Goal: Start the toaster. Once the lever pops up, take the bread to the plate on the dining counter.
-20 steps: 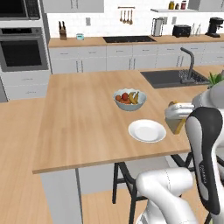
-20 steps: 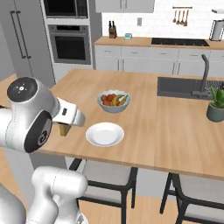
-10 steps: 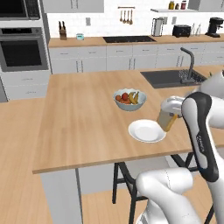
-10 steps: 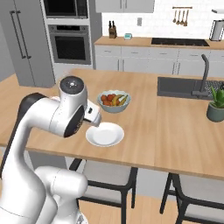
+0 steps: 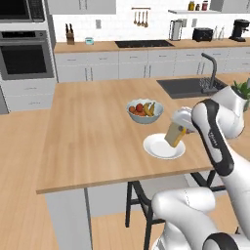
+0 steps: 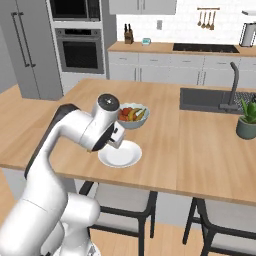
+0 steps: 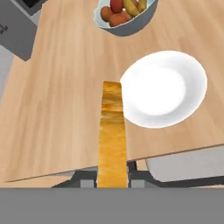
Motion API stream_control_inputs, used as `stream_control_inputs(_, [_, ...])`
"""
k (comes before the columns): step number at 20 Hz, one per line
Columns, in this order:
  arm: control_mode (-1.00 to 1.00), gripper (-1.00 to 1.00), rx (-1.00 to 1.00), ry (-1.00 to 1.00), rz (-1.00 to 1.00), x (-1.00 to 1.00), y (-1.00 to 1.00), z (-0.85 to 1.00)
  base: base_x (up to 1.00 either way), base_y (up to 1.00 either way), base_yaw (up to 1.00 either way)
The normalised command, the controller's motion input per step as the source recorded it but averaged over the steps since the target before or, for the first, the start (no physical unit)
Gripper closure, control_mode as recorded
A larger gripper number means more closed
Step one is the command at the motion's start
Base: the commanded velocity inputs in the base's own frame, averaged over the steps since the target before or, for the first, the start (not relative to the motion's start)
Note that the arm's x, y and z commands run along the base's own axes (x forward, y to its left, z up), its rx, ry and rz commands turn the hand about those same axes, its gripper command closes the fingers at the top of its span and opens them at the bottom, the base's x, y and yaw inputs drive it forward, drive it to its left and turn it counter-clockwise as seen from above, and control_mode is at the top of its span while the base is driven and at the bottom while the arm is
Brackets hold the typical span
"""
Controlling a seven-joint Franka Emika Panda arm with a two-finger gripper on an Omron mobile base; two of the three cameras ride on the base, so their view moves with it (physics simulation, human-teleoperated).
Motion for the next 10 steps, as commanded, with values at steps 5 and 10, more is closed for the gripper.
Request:
stream_control_inputs(5, [-1.0,1.0,0.1,0.12,-0.01,0.64,0.0,-0.3,0.0,0.0,0.0])
stream_control_inputs(10, [-1.0,1.0,0.04,0.09,0.0,0.48,0.0,-0.19,0.0,0.0,0.0])
